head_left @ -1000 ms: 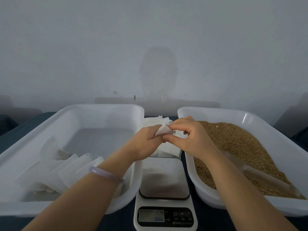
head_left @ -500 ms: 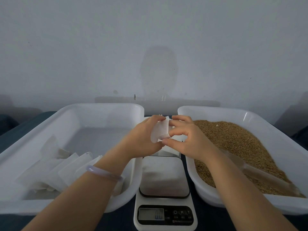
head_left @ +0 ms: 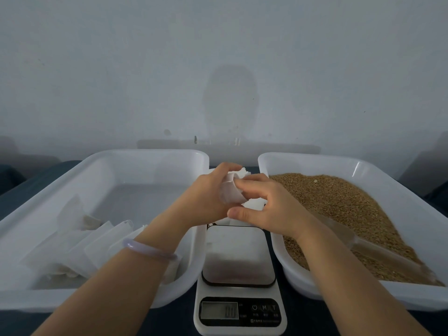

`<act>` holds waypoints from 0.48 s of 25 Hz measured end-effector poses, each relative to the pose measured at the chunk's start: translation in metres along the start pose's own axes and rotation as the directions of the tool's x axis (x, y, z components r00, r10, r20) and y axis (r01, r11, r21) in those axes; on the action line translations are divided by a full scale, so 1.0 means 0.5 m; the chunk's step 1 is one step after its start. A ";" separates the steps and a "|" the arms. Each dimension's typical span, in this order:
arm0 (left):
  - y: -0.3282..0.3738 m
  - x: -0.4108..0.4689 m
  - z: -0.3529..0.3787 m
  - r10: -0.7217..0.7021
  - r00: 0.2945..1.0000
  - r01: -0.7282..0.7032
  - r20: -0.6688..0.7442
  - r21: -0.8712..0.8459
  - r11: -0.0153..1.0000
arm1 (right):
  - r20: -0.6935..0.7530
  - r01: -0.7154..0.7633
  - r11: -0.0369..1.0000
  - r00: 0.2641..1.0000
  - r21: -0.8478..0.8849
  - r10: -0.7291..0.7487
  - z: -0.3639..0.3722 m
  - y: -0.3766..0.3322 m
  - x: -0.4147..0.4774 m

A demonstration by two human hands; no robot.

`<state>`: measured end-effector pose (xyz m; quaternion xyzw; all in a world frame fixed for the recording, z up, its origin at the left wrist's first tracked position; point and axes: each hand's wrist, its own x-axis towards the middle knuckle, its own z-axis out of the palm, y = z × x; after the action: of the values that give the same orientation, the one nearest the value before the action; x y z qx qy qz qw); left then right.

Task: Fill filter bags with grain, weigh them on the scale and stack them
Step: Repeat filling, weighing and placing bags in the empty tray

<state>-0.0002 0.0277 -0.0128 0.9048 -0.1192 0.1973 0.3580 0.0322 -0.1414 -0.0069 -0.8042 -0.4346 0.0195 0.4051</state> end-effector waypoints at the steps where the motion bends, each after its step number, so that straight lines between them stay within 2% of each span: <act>1: 0.000 -0.003 0.000 0.008 1.000 -0.008 0.010 -0.001 1.000 | -0.023 0.010 1.000 1.000 0.007 -0.009 0.000 0.000 0.001; 4: 0.003 -0.007 -0.011 0.022 1.000 -0.022 0.009 -0.007 1.000 | -0.074 0.027 0.997 0.997 0.068 -0.022 -0.003 0.002 -0.001; 5: 0.007 -0.008 -0.016 0.022 0.999 -0.024 -0.033 -0.054 0.998 | -0.077 0.044 0.996 0.996 0.077 -0.038 -0.003 0.001 -0.002; 7: 0.016 -0.006 -0.026 -0.005 0.994 -0.025 -0.107 -0.280 0.960 | -0.086 0.069 0.992 0.994 0.105 -0.060 -0.001 -0.003 -0.004; 9: 0.025 -0.005 -0.033 -0.074 0.996 0.045 -0.043 -0.479 0.877 | -0.095 0.083 0.991 0.993 0.102 -0.074 -0.001 -0.004 -0.004; 10: 0.026 -0.004 -0.033 -0.108 0.994 0.100 0.013 -0.506 0.857 | -0.097 0.096 0.991 0.991 0.093 -0.087 0.000 -0.003 -0.003; 12: 0.028 -0.004 -0.030 -0.157 0.981 0.190 0.110 -0.452 0.871 | -0.120 0.144 0.985 0.984 0.100 -0.132 0.001 -0.003 -0.002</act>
<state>-0.0112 0.0280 0.0047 0.8074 -0.0933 0.0989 0.5742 0.0302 -0.1412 -0.0066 -0.7488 -0.4639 -0.0308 0.4724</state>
